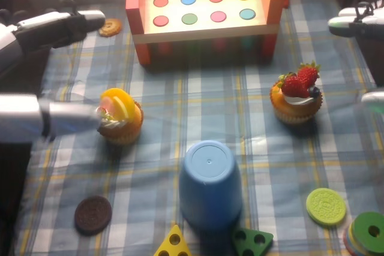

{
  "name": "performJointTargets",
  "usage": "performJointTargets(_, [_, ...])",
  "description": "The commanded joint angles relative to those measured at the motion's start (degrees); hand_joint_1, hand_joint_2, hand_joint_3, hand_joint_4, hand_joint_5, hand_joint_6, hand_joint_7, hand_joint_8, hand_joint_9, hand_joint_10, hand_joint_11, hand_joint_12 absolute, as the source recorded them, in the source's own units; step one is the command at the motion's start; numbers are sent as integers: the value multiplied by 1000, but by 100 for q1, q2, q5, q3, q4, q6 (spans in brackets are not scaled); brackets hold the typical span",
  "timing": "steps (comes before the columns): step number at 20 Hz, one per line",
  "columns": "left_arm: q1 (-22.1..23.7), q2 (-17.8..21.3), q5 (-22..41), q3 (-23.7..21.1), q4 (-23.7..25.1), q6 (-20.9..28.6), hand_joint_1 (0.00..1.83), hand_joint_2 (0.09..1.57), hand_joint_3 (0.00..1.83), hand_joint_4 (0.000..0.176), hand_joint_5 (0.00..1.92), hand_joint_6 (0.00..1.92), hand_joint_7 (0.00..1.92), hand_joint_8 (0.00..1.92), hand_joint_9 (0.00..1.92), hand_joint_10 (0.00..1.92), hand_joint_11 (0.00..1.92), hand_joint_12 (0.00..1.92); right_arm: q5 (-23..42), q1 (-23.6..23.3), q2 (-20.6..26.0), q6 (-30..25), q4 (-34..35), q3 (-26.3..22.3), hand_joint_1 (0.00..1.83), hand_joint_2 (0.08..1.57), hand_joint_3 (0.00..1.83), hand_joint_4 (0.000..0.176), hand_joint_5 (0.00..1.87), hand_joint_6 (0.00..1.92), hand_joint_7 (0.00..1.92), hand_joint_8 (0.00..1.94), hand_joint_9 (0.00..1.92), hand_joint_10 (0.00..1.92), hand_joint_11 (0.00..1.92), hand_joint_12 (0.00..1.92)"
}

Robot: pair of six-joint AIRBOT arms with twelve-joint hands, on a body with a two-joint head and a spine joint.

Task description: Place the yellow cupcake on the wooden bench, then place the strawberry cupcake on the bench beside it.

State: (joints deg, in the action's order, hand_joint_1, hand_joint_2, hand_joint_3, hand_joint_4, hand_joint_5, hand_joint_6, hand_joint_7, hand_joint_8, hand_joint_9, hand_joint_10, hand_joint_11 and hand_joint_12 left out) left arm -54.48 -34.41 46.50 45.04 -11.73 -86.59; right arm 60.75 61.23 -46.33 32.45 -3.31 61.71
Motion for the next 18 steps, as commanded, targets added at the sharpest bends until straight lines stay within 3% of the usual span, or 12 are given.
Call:
performJointTargets(1, [130, -95, 414, 0, -80, -238, 596, 943, 0, 176, 325, 3, 378, 1, 333, 8, 0, 143, 680, -75, 6, -16, 158, 23, 492, 1187, 9, 0, 412, 1, 395, 2, 440, 8, 271, 648])
performJointTargets(3, [238, -169, 266, -17, -152, -620, 541, 935, 1, 176, 322, 0, 377, 0, 335, 0, 0, 191, 680, -61, 12, -16, 176, 26, 531, 1201, 7, 0, 406, 0, 389, 0, 432, 1, 255, 642])
performJointTargets(5, [442, -311, -22, -23, -379, -1435, 530, 929, 0, 176, 303, 0, 356, 0, 318, 0, 0, 231, 680, -60, 12, -17, 186, 32, 591, 1200, 2, 0, 420, 4, 394, 2, 412, 0, 227, 633])
performJointTargets(6, [586, -429, -203, -23, -583, -2067, 493, 919, 0, 176, 254, 0, 309, 0, 282, 0, 0, 240, 682, -60, 12, -17, 187, 32, 604, 1199, 1, 0, 425, 4, 399, 3, 406, 0, 219, 627])
performJointTargets(8, [763, -604, -512, 30, -966, -2964, 600, 839, 0, 176, 221, 0, 238, 0, 235, 0, 0, 292, 693, -56, 15, -17, 186, 30, 621, 1209, 0, 0, 426, 0, 410, 0, 414, 0, 242, 594])
performJointTargets(11, [873, -812, -932, 293, -1413, -3375, 540, 851, 3, 176, 99, 2, 172, 1, 203, 1, 0, 334, 715, -55, 20, -33, 182, 28, 589, 1210, 1, 0, 439, 4, 412, 0, 434, 7, 283, 588])
performJointTargets(13, [990, -980, -1215, 436, -1755, -3932, 591, 882, 0, 176, 48, 0, 134, 0, 174, 0, 0, 304, 712, -51, 24, -34, 170, 30, 595, 1213, 1, 0, 441, 3, 421, 3, 444, 8, 287, 591])
performJointTargets(15, [1058, -1142, -1335, 581, -1960, -4118, 644, 887, 0, 176, 48, 3, 154, 1, 210, 3, 0, 455, 710, -34, 24, -36, 171, 31, 600, 1212, 0, 0, 443, 3, 427, 5, 452, 9, 293, 594])
performJointTargets(18, [1123, -1264, -1383, 683, -2126, -4295, 722, 911, 2, 176, 73, 3, 227, 5, 272, 8, 0, 507, 706, -27, 24, -55, 161, 31, 557, 1221, 4, 0, 452, 5, 418, 0, 458, 8, 312, 601])
